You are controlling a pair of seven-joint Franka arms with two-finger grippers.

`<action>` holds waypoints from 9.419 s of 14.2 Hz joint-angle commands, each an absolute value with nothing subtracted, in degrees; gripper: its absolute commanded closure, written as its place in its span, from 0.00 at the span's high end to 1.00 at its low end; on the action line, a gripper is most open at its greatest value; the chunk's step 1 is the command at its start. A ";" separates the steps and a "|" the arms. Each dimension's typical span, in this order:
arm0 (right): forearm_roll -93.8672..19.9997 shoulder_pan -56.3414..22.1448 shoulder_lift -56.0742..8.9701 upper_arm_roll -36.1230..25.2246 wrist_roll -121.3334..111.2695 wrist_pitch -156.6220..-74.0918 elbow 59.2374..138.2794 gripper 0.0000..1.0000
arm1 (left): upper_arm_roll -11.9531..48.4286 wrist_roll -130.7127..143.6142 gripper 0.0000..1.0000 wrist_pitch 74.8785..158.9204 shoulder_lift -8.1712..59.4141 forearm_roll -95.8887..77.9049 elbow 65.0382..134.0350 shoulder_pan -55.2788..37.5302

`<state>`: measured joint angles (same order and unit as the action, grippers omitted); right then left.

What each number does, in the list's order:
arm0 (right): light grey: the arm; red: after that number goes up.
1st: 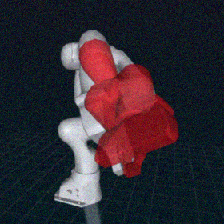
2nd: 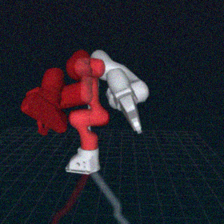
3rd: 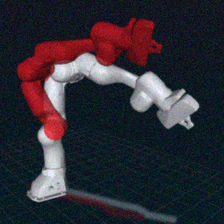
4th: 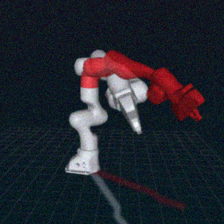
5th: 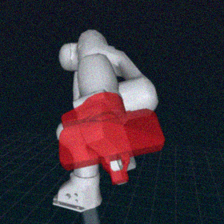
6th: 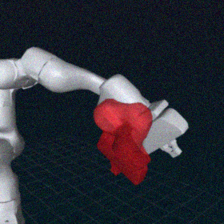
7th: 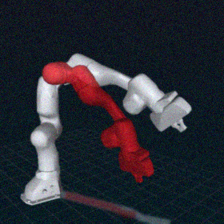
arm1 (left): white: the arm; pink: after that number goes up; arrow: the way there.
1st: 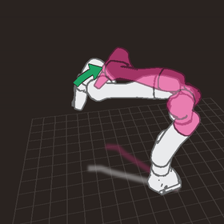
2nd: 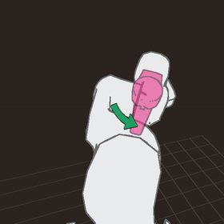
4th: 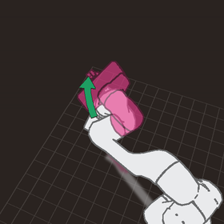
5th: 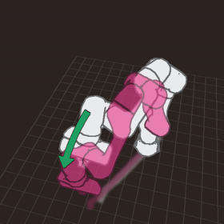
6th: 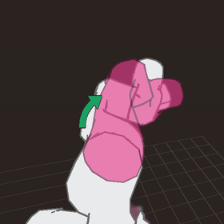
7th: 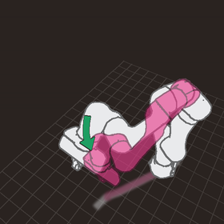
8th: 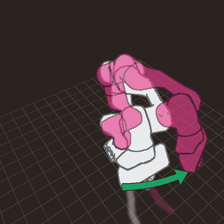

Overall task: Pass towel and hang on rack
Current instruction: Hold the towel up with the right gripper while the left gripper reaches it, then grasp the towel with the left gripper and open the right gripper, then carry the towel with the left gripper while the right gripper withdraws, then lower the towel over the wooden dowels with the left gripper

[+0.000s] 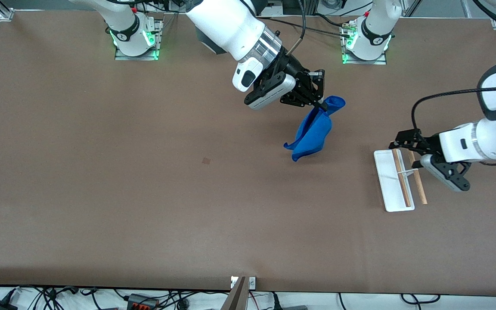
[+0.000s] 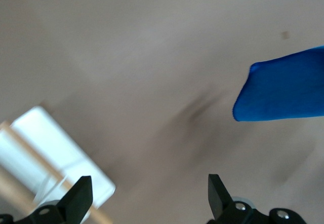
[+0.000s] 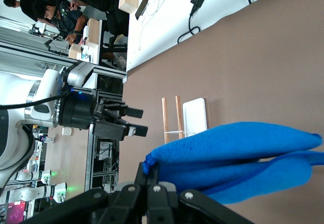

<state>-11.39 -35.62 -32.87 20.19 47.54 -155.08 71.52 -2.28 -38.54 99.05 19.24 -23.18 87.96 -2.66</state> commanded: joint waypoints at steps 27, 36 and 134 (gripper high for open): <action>-10.02 -37.53 -33.84 19.95 48.08 -160.05 72.16 0.00 | 4.92 -114.94 0.96 110.83 22.41 -62.67 109.95 -1.32; -9.76 -37.79 -34.10 19.95 48.08 -160.75 72.16 0.00 | 4.83 -122.69 0.97 104.93 17.42 -62.05 117.58 4.66; 1.85 2.99 -1.76 1.49 0.62 -98.26 95.19 1.00 | -3.25 -26.09 0.00 113.90 15.64 -11.34 104.50 6.32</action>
<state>2.36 2.60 -2.11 1.00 -0.10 -98.45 95.20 -1.94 -22.11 111.03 15.82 -11.91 102.16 6.88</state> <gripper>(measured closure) 0.000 0.974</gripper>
